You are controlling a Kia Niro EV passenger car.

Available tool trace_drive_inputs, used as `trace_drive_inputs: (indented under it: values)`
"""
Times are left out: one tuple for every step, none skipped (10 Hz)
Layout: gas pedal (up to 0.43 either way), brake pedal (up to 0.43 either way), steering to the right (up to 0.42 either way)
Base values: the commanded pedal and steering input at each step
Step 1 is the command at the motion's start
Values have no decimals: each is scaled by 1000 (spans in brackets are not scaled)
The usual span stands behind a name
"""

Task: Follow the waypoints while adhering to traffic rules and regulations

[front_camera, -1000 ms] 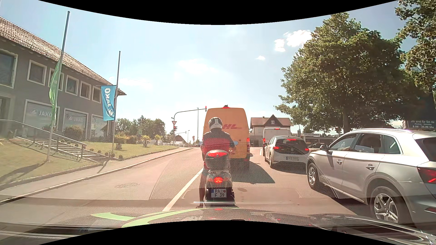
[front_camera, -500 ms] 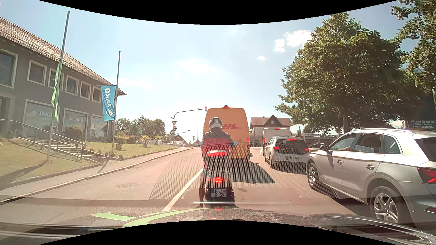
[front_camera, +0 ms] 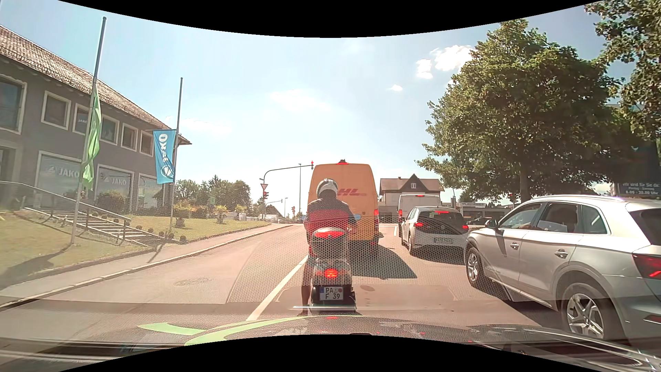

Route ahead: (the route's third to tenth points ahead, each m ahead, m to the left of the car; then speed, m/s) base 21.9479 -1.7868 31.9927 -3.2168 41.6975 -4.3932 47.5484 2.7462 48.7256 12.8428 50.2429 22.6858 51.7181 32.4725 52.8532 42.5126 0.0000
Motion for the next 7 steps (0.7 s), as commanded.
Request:
trace_drive_inputs:
  values:
    - [0,250,19]
    - [0,250,19]
    - [0,250,19]
    - [0,250,19]
    - [0,250,19]
    - [0,250,19]
    - [0,250,19]
